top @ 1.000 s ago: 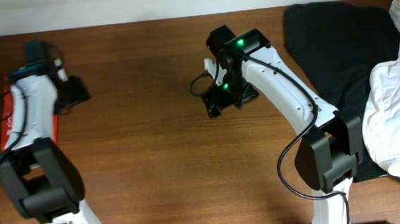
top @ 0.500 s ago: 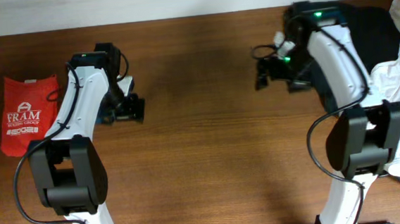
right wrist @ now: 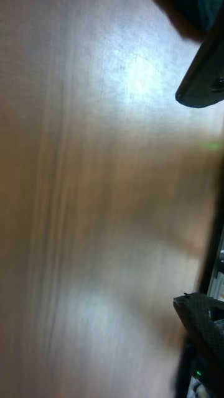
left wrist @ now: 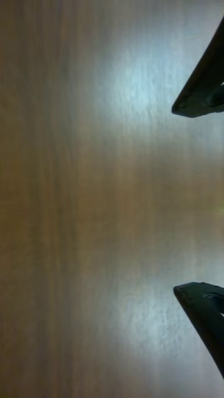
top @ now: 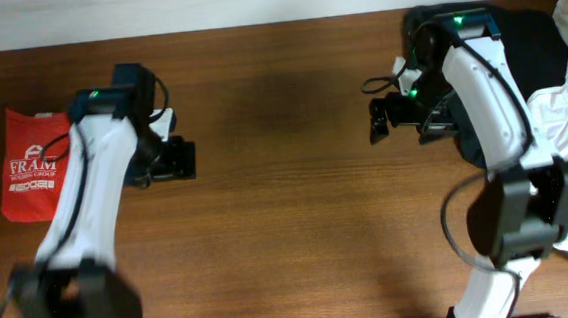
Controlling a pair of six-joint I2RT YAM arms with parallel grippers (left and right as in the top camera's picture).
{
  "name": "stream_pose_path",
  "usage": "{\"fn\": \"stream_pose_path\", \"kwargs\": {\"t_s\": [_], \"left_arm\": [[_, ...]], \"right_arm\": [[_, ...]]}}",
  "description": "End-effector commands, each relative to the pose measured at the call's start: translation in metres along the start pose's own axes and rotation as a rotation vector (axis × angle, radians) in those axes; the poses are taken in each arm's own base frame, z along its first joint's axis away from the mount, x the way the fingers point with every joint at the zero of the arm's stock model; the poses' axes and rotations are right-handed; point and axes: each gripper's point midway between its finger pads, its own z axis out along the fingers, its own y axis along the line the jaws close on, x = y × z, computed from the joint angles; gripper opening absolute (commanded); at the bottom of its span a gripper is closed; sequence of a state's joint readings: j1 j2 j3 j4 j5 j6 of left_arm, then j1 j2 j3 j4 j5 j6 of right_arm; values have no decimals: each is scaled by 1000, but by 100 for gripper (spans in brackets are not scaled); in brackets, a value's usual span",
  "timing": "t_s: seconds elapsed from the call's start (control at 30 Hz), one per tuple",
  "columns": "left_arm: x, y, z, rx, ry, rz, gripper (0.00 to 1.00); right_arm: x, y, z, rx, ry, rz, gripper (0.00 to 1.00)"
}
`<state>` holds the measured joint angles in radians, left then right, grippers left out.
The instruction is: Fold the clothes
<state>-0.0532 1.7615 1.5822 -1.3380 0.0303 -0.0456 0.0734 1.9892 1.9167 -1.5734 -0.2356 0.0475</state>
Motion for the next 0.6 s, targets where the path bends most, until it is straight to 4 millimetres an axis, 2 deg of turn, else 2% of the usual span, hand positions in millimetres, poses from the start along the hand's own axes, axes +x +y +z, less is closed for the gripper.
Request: {"fn": "stream_pose_path", "kwargs": {"t_s": [0.0,0.07,0.17,0.3,0.4,0.57], "left_arm": [[20,1,-37,10,-200,-4,85],[29,1,-51,15,-312,0,85],[39,0,-78,22,-490,10,86],[59,0,-112,25,-681,33,86],[76,1,-123,27,-772,35,86],[99,2,-126,30,-830,37,86]], "right_arm": [[10,19,-63,42,-237,-57,99],[16,22,-92,60,-355,-74,99],[27,23,-123,77,-471,-89,99],[43,20,-149,109,-572,-95,99],[55,17,-151,120,-617,-96,99],[85,0,-120,148,-693,-94,99]]}}
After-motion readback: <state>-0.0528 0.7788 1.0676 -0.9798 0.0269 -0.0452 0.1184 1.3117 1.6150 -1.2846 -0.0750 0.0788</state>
